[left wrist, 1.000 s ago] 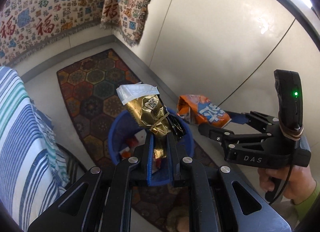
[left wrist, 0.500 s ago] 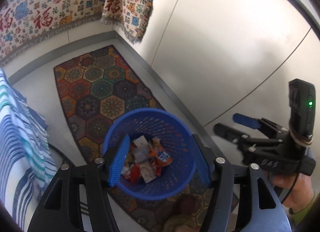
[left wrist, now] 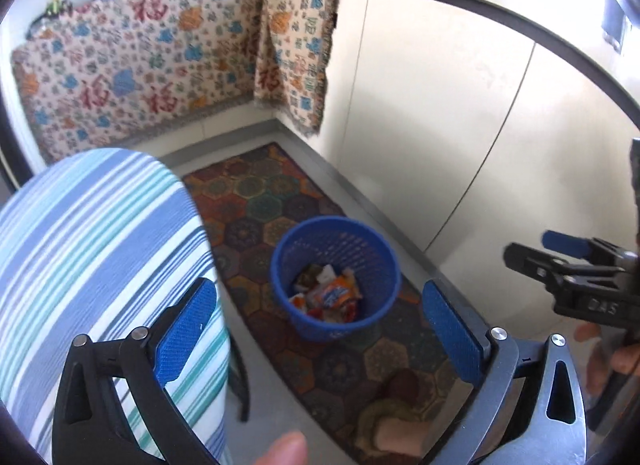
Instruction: Collect trash
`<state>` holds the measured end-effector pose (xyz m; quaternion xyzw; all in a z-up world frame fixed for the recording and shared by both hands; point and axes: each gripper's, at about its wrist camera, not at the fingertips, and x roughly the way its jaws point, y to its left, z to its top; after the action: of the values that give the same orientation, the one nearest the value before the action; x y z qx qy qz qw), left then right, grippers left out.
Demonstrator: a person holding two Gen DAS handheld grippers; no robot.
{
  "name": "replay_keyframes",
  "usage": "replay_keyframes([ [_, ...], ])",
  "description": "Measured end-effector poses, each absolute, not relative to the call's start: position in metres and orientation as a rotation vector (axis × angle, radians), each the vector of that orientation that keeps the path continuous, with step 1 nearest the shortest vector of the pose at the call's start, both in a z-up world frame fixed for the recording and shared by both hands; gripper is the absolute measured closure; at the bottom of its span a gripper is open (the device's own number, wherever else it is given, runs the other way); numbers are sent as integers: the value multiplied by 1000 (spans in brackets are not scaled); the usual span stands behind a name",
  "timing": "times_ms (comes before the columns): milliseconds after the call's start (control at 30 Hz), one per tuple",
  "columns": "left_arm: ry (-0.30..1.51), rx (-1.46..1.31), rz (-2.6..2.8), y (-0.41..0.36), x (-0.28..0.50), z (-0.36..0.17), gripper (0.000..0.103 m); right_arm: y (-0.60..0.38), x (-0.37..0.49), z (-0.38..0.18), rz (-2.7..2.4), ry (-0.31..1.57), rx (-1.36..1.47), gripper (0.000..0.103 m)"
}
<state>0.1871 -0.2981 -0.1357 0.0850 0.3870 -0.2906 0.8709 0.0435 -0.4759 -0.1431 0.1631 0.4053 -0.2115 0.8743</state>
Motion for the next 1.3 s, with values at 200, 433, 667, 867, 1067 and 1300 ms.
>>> replay_keyframes([
  [200, 802, 214, -516, -273, 154, -115, 0, -438, -5, -128, -463, 852, 336, 12],
  [433, 854, 248, -482, -265, 145, -113, 0, -401, -24, -105, -437, 822, 300, 12],
  [667, 843, 242, -509, -255, 131, -108, 0, -380, -29, -94, -422, 821, 271, 12],
  [867, 827, 246, -501, -253, 126, -105, 1, -368, -30, -91, -407, 824, 252, 12],
  [1067, 826, 252, -498, -252, 124, -106, 1, -364, -31, -91, -404, 827, 244, 12],
  [1300, 825, 259, -504, -253, 122, -107, 1, -363, -31, -91, -410, 830, 242, 12],
])
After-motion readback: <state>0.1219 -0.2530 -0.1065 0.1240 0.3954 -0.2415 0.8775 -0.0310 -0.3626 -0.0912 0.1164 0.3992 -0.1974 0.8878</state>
